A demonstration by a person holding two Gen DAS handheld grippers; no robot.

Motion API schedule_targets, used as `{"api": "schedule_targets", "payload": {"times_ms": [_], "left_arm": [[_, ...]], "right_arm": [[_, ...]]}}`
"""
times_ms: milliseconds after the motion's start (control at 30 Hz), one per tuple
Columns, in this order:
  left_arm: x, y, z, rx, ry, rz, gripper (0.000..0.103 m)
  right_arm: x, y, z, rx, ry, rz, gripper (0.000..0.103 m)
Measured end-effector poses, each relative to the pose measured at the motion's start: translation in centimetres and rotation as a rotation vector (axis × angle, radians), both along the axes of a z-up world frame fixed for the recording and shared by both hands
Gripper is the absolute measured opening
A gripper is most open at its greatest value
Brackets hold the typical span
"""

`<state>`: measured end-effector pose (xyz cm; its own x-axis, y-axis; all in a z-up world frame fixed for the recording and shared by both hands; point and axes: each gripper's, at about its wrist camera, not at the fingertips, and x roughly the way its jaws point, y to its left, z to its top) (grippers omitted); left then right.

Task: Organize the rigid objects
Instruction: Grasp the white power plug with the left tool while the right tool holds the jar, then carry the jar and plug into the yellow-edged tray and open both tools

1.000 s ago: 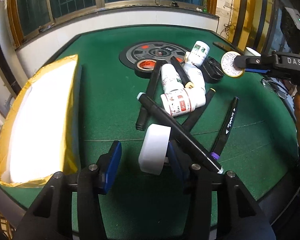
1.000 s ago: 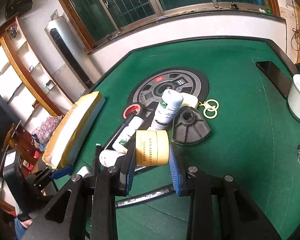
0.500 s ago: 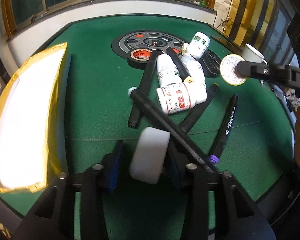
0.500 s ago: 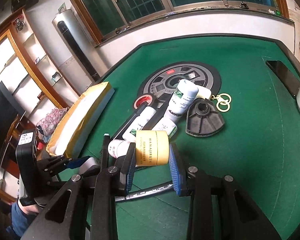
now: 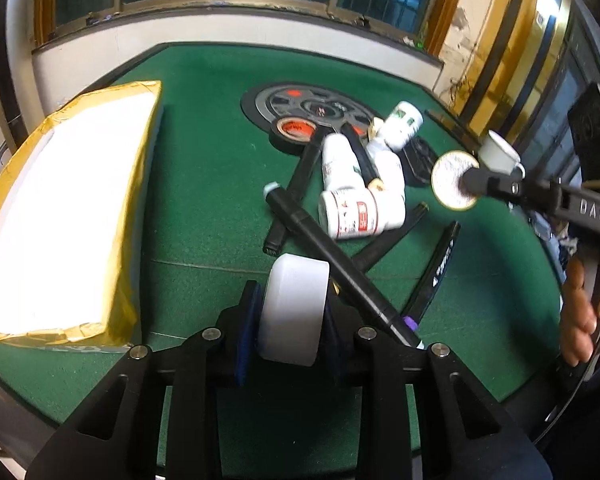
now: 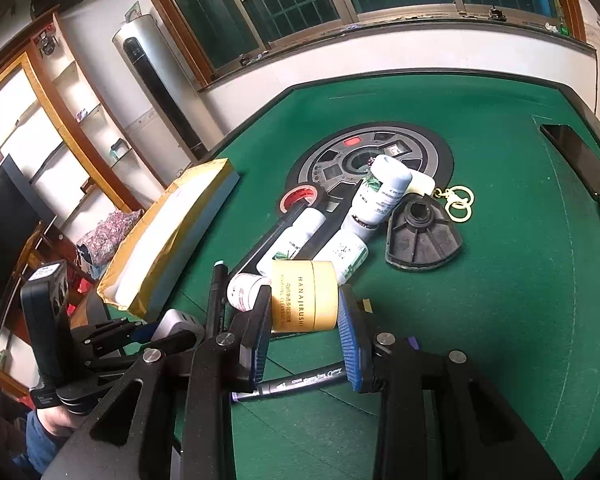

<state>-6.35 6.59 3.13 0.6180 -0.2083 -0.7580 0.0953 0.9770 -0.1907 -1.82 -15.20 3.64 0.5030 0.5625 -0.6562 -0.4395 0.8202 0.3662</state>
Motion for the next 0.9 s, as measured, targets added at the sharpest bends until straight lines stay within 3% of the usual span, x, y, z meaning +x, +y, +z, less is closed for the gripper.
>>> {"api": "schedule_targets", "payload": {"times_ms": [567,900], "left_arm": [[-3.9,4.2,4.9,-0.119,-0.208,0.116,0.026],[-5.6,7.0,5.6,-0.162,-0.261,0.186,0.026]], "right_arm": [[-2.1,3.1,-0.3,-0.031,-0.075,0.088,0.028],[-3.6,5.8,0.0,-0.013,-0.062,0.146,0.028]]}}
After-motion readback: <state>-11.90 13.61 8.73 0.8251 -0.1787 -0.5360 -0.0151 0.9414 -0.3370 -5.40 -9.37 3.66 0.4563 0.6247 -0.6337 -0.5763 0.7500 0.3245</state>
